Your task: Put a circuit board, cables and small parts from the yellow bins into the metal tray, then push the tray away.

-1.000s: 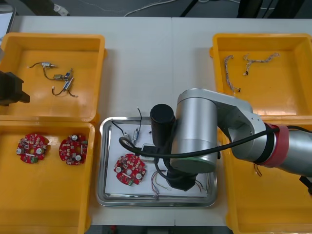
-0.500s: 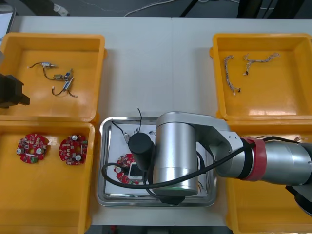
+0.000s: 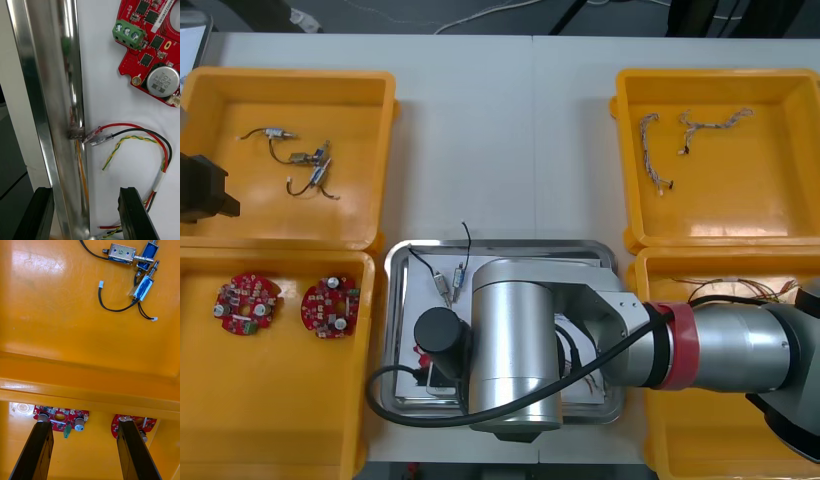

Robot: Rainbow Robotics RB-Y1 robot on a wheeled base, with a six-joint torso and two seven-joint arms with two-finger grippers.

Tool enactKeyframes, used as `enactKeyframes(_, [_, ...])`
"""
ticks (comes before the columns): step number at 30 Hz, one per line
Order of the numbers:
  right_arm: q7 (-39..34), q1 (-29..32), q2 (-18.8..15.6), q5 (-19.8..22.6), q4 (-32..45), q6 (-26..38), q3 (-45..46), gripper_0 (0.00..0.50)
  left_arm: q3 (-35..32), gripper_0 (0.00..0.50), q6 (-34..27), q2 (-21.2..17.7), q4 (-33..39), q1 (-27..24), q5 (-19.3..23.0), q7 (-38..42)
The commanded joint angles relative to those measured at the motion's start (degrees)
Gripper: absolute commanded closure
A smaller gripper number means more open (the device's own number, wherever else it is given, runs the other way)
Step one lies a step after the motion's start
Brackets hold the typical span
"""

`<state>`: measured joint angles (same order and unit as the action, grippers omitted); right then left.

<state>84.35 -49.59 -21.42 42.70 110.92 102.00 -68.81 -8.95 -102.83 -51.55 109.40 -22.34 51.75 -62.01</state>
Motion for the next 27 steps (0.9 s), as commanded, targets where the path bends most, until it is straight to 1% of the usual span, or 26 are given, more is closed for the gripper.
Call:
enactKeyframes(1, [-2.17, 0.64, 3.22, -1.83, -0.62, -1.02, -0.8, 0.0, -1.69, 0.0, 0.44, -2.41, 1.61, 1.16, -0.25, -6.36])
enactKeyframes(9, [-2.79, 3.1, 4.37, -3.76, -1.23, -1.37, -0.88, 0.0, -1.69, 0.0, 0.44, -2.41, 1.61, 1.16, -0.25, -6.36])
enactKeyframes(15, [-2.96, 5.29, 4.37, -4.91, -1.23, -1.98, -0.88, 0.0, -1.69, 0.0, 0.44, -2.41, 1.61, 1.16, -0.25, -6.36])
enactKeyframes(18, [-2.96, 5.91, 4.46, -5.43, -1.23, -2.25, -0.97, 0.0, -1.69, 0.0, 0.44, -2.41, 1.61, 1.16, -0.25, -6.36])
enactKeyframes(22, [-2.96, 6.61, 4.46, -7.19, -1.23, -2.69, -2.03, 0.0, -1.69, 0.0, 0.44, -2.41, 1.61, 1.16, -0.25, -6.36])
enactKeyframes(27, [-2.96, 7.58, 4.46, -8.07, -1.23, -3.3, -2.38, 0.0, -1.69, 0.0, 0.44, -2.41, 1.61, 1.16, -0.25, -6.36])
